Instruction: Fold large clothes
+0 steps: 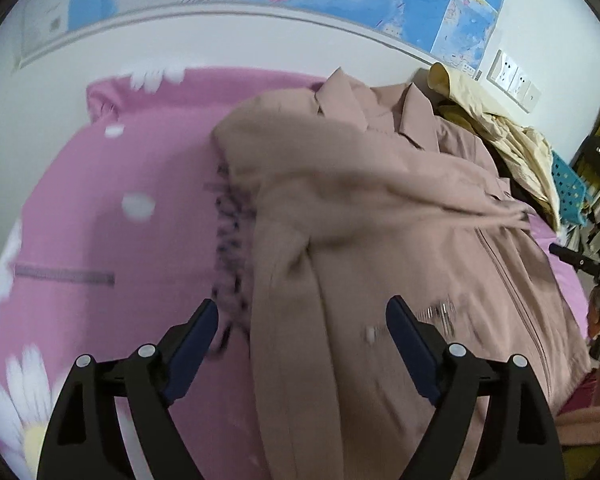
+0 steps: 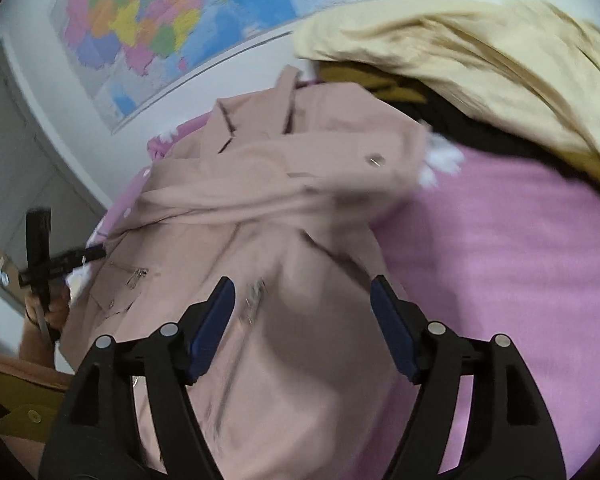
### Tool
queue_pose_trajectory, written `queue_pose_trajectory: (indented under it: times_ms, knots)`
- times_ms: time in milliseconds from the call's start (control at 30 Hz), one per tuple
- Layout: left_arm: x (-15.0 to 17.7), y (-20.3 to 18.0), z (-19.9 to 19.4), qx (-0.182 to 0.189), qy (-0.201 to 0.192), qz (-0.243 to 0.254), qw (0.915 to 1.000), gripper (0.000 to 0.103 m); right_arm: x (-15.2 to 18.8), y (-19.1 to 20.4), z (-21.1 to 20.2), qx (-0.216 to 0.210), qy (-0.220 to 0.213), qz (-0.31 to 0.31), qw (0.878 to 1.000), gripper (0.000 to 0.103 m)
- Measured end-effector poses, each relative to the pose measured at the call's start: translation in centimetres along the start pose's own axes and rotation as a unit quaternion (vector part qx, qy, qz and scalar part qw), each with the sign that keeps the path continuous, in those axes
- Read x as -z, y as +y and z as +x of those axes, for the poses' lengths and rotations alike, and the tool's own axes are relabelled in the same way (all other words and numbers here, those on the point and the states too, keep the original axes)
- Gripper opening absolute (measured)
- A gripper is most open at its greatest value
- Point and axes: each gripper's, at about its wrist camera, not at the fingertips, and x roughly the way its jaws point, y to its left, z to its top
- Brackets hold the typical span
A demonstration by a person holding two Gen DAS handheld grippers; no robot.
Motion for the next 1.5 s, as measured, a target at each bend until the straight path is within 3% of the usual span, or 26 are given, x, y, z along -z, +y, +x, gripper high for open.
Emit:
queue_pose_trajectory:
  times_ms: [133,367,600,733,967,1233,1300,1367,1433,1500]
  knots:
    - [3.0,0.9,-1.5,0.010,0.010,-0.024,0.9996,0.083,2.5,-1.9,-1.9,-0.019,-0.007,0.051,0.999,0.077]
    - [6.8,0.6,-3.8,0.031,0.009,-0.035,0.9989,0.088,6.1,-2.2,-3.1,-0.043,0.008,0.075,0.996,0.080]
    - [8.7,-1.7,-4.5,0.103,0.027,-0.022,0.9940,0.089,7.9,-0.9,-3.2,-0.078,0.005,0.069,0.995,0.084]
    - [9.4,-2.5,-4.5,0.180,0.038,-0.039,0.9822,0.092,8.4,-0.4,-3.0,-0.103,0.008,0.062,0.993,0.084]
    - [10.0,-0.6,-4.8,0.260,0.041,-0.103,0.9591,0.089,9.1,0.2,-3.4,-0.139,0.023,0.053,0.989,0.082]
    - [8.5,-4.0,-3.0,0.230,0.045,-0.059,0.9702,0.088,8.7,2.2,-1.9,-0.157,0.030,0.023,0.987,0.079]
    - [8.4,-4.0,-2.9,0.214,0.042,-0.059,0.9741,0.077,8.6,2.0,-1.7,-0.156,0.031,0.027,0.987,0.071]
    - [8.6,-3.5,-3.2,0.190,0.039,-0.059,0.9793,0.054,8.7,1.5,-1.8,-0.155,0.030,0.037,0.987,0.060]
    - [8.8,-2.9,-3.3,0.175,0.040,-0.066,0.9816,0.047,8.9,1.1,-1.9,-0.160,0.030,0.041,0.986,0.059]
    - [8.9,-2.7,-3.3,0.178,0.037,-0.075,0.9805,0.051,9.0,1.0,-2.0,-0.165,0.031,0.042,0.985,0.059]
